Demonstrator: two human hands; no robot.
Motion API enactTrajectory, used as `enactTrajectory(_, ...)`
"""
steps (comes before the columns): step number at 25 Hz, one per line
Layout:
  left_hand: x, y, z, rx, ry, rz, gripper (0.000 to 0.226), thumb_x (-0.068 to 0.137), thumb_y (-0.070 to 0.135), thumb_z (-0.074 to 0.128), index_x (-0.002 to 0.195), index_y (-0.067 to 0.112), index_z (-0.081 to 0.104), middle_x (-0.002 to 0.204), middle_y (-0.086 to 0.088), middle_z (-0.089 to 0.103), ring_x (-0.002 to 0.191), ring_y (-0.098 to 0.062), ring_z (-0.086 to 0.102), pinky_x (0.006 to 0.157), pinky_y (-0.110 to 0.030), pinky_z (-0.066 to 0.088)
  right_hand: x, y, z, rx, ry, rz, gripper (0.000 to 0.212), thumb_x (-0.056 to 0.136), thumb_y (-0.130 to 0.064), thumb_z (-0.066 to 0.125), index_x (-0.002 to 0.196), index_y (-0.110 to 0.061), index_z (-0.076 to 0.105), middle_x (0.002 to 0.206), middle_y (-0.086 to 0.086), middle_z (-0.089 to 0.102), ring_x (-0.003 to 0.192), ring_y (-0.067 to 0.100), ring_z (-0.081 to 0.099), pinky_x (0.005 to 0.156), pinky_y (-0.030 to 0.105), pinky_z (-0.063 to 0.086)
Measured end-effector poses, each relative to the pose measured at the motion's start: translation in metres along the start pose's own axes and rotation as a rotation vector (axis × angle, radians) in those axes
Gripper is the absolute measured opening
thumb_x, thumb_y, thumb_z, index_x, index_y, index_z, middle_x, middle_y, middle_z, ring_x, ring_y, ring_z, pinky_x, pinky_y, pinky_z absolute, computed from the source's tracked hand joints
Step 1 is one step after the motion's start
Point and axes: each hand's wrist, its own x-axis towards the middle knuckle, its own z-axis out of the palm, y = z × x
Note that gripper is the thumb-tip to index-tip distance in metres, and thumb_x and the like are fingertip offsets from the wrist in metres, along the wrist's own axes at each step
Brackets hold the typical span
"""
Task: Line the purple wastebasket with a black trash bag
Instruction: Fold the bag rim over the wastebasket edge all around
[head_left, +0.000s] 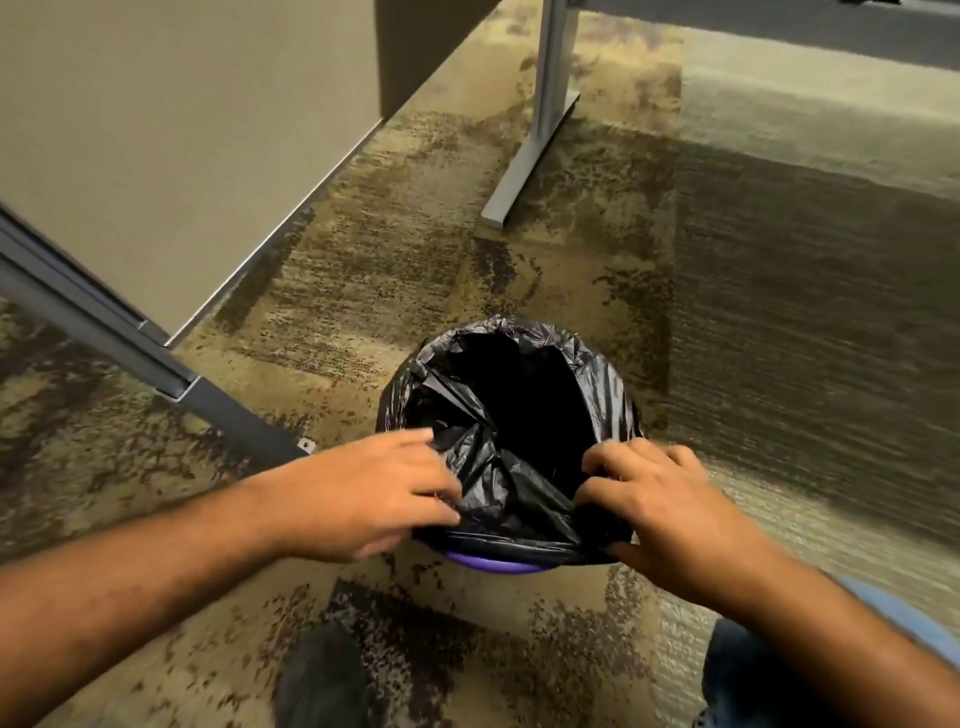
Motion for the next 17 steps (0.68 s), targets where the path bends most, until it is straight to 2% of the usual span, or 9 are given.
enactTrajectory(2, 0.004, 0.013, 0.008, -0.047, -0.068, 0.079, 0.039, 0.096, 0.031, 0.063, 0.134, 0.022, 0.063, 0.129, 0.001, 0.064, 0.117, -0.019, 0.058, 0.1, -0.042, 0.051, 0.003, -0.004, -0.001, 0.034, -0.044, -0.082, 0.028, 0.087, -0.033, 0.07, 0.113, -0.042, 0.064, 0.12, -0.014, 0.054, 0.111, 0.017, 0.055, 0.086, 0.041, 0.043)
enactTrajectory(4, 0.005, 0.02, 0.017, 0.012, -0.048, 0.083, 0.03, 0.101, 0.03, 0.058, 0.129, 0.021, 0.063, 0.12, 0.001, 0.063, 0.106, -0.02, 0.058, 0.084, -0.038, 0.052, 0.005, -0.006, -0.004, 0.087, -0.053, -0.128, 0.016, 0.089, -0.028, 0.066, 0.102, -0.037, 0.066, 0.104, -0.014, 0.06, 0.1, 0.015, 0.061, 0.081, 0.04, 0.046)
enactTrajectory(7, 0.003, 0.022, 0.028, 0.074, 0.027, 0.147, 0.018, 0.098, 0.012, 0.06, 0.113, 0.018, 0.068, 0.1, 0.001, 0.065, 0.086, -0.023, 0.059, 0.063, -0.04, 0.052, 0.004, -0.014, -0.003, 0.094, -0.064, -0.154, 0.008, 0.091, -0.022, 0.063, 0.094, -0.028, 0.066, 0.091, -0.009, 0.067, 0.086, 0.019, 0.067, 0.073, 0.041, 0.054)
enactTrajectory(10, 0.001, 0.019, 0.035, 0.078, -0.092, 0.182, 0.021, 0.097, 0.017, 0.058, 0.114, 0.019, 0.069, 0.095, 0.002, 0.071, 0.081, -0.024, 0.067, 0.056, -0.038, 0.055, 0.003, -0.02, 0.0, 0.057, -0.077, -0.092, 0.008, 0.089, -0.019, 0.06, 0.091, -0.026, 0.063, 0.085, -0.006, 0.068, 0.078, 0.022, 0.066, 0.066, 0.044, 0.056)
enactTrajectory(12, -0.003, 0.014, 0.041, 0.045, -0.183, 0.137, 0.029, 0.104, 0.026, 0.045, 0.125, 0.02, 0.065, 0.103, 0.001, 0.074, 0.087, -0.025, 0.07, 0.064, -0.041, 0.056, 0.003, -0.017, 0.001, 0.084, -0.074, 0.014, 0.003, 0.09, -0.027, 0.064, 0.09, -0.029, 0.062, 0.084, -0.007, 0.069, 0.078, 0.02, 0.066, 0.065, 0.04, 0.055)
enactTrajectory(14, -0.01, 0.007, 0.048, -0.037, -0.252, 0.046, 0.036, 0.107, 0.035, 0.043, 0.139, 0.022, 0.056, 0.118, 0.0, 0.073, 0.103, -0.025, 0.069, 0.082, -0.042, 0.056, 0.006, -0.01, 0.0, 0.095, -0.146, 0.137, 0.016, 0.088, -0.045, 0.069, 0.087, -0.029, 0.064, 0.079, -0.01, 0.072, 0.076, 0.013, 0.067, 0.063, 0.035, 0.055)
enactTrajectory(16, -0.019, 0.002, 0.057, -0.124, -0.32, -0.064, 0.049, 0.105, 0.044, 0.05, 0.151, 0.026, 0.046, 0.138, 0.003, 0.065, 0.124, -0.018, 0.06, 0.107, -0.036, 0.047, 0.008, 0.004, -0.004, 0.355, -0.21, 0.297, 0.024, 0.087, -0.046, 0.071, 0.077, -0.025, 0.071, 0.068, -0.009, 0.075, 0.065, 0.009, 0.07, 0.062, 0.032, 0.057)
enactTrajectory(17, -0.024, -0.001, 0.06, -0.185, -0.366, -0.116, 0.056, 0.104, 0.05, 0.051, 0.154, 0.028, 0.043, 0.145, 0.006, 0.06, 0.132, -0.012, 0.053, 0.113, -0.029, 0.039, 0.01, 0.013, -0.006, 0.549, -0.196, 0.405, 0.025, 0.089, -0.04, 0.071, 0.073, -0.022, 0.074, 0.065, -0.006, 0.077, 0.062, 0.011, 0.073, 0.063, 0.034, 0.059)
